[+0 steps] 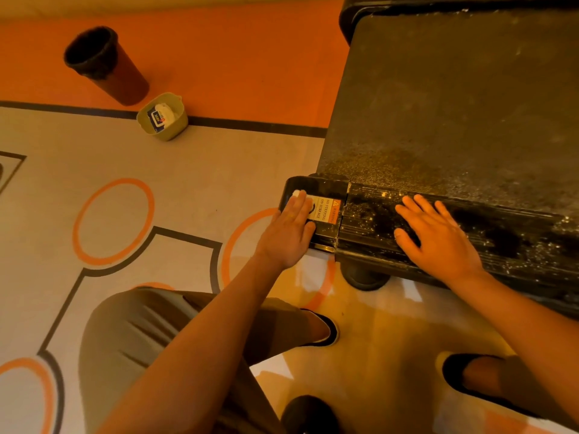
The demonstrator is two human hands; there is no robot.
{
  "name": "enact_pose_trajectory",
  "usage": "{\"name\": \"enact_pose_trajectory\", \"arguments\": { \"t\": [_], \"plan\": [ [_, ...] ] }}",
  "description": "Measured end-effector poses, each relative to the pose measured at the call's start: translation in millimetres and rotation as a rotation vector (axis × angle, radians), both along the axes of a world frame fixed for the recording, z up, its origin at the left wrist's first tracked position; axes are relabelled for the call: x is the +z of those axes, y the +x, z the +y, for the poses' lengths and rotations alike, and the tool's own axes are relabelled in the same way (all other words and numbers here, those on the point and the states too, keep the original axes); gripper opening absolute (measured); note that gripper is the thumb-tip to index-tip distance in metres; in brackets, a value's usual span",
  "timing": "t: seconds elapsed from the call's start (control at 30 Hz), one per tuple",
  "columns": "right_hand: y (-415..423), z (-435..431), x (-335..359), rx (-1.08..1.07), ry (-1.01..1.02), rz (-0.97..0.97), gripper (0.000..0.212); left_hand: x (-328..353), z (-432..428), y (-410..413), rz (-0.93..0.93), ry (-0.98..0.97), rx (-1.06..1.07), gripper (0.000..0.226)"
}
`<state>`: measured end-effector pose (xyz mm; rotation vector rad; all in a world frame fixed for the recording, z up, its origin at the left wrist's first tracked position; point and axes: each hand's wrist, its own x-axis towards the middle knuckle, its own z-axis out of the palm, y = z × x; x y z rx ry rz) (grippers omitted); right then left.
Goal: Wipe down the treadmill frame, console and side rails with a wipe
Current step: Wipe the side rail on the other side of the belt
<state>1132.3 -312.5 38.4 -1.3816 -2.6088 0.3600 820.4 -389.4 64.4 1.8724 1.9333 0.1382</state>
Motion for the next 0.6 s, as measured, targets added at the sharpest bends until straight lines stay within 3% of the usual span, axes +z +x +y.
{"name": "enact_pose_trajectory", "arguments": {
  "t": [0.17,0.4,0.6],
  "plan": [
    [0.5,0.5,0.1,0.000,-0.016,-0.010,0.062,5.5,53.9,6.8,0.017,-0.024,0.001,0.058],
    [-0.6,-0.1,0.2,0.001,-0.010,0.000,0.061,10.0,-10.1,6.1,0.049,-0.021,-0.075,0.059],
    [-0.5,-0.3,-0.2,0.003,-0.002,0.005,0.061,6.7,13.3,9.9,0.083,-0.031,-0.071,0.058]
  ]
}}
